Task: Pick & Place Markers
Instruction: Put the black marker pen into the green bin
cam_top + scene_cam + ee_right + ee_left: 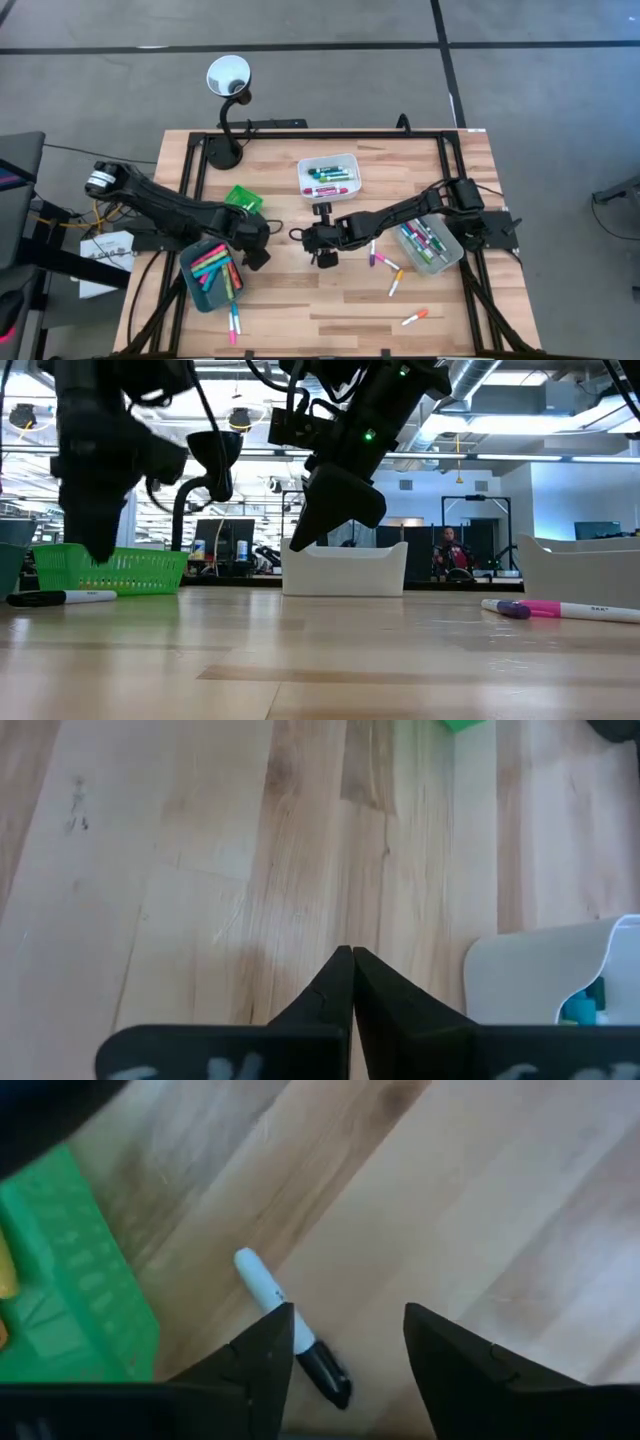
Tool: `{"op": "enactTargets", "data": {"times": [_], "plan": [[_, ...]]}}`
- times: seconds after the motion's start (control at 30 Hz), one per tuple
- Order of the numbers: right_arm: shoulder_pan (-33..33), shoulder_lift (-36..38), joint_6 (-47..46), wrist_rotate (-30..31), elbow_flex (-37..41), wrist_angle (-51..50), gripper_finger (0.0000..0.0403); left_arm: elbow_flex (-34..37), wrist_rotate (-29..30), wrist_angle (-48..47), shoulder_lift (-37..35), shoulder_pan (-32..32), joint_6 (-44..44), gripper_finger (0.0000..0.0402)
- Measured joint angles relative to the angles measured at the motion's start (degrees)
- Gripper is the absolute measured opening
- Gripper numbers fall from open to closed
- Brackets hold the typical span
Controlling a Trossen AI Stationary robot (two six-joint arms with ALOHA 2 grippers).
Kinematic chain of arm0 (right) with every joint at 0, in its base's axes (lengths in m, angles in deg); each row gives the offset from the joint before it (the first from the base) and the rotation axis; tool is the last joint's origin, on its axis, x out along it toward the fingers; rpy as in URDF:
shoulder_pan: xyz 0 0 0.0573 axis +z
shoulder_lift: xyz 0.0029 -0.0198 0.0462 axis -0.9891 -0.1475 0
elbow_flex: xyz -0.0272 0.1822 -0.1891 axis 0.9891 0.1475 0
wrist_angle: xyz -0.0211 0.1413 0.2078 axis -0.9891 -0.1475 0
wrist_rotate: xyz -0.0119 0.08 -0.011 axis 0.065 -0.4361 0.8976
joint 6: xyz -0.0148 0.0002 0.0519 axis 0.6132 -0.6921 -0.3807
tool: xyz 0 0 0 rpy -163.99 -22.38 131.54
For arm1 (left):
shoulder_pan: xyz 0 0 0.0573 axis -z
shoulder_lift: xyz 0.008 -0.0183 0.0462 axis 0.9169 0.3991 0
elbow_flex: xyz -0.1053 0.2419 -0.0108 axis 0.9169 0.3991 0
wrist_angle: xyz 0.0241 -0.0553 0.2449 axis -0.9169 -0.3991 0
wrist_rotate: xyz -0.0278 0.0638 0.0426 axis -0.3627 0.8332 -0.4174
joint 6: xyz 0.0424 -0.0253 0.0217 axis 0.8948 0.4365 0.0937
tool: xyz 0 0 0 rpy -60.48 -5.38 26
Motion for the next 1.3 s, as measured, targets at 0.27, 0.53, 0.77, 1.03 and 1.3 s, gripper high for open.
{"op": "enactTargets", "data": {"times": [0.27,0.53,0.77,1.03,1.3], "plan": [[0.03,0.07,0.00,-0.11,-0.02,-0.15,0.0001,0.00,-0.34,-0.84,7.06,-0.07,0.12,0.0185],[0.04,0.07,0.00,-0.09,-0.02,-0.11,0.0001,-0.14,-0.30,-0.88,10.95,-0.04,1.78,0.0167],[0.04,0.07,-0.02,-0.11,-0.04,-0.11,0.0002,-0.02,1.84,-0.57,10.20,0.04,3.30,0.0062],[0.04,0.09,-0.02,-2.98,-0.04,0.37,0.0002,-0.02,10.45,-0.66,-3.32,-0.11,3.35,0.0036],[0.04,0.09,-0.04,-3.19,-0.04,1.54,0.0002,0.70,21.91,-9.62,-18.19,-4.19,2.79,0.0037]]}}
